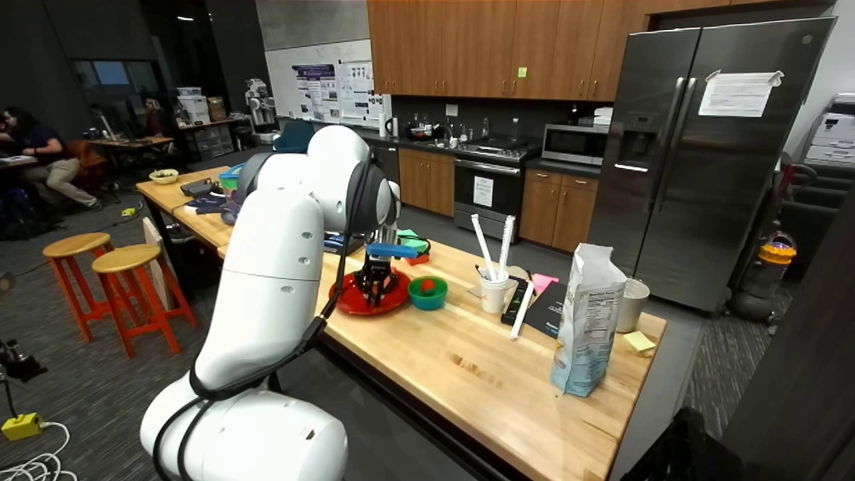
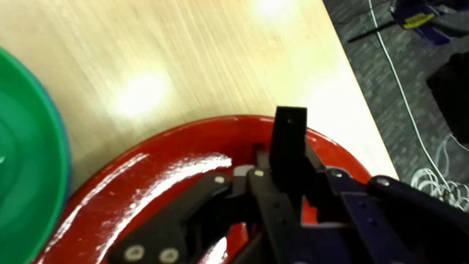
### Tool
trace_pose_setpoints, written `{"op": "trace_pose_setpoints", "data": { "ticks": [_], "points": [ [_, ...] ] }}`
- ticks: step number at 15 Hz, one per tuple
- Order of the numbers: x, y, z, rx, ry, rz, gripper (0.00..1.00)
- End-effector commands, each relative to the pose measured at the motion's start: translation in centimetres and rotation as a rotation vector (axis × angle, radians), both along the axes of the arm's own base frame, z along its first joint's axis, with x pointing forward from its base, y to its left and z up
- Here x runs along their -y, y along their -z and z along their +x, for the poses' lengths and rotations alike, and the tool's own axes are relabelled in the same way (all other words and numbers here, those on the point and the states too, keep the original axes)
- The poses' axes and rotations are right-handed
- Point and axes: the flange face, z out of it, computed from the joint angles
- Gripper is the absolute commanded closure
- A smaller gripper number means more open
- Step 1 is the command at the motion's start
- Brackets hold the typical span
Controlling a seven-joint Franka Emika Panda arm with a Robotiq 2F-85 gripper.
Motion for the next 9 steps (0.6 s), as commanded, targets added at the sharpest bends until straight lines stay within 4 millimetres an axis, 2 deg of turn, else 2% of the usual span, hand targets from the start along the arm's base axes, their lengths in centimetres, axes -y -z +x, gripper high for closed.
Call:
{"op": "trace_pose_setpoints", "data": {
  "ticks": [1,5,9],
  "points": [
    [-0.4,-2.4,-0.3,0.037,-0.108,-0.17,0.94],
    [-1.8,-3.9,-0.4,0.078,-0.253,-0.36,0.94],
    [-3.3,-5.2,0.7,0.253,-0.364,-0.44,0.94]
  ]
}}
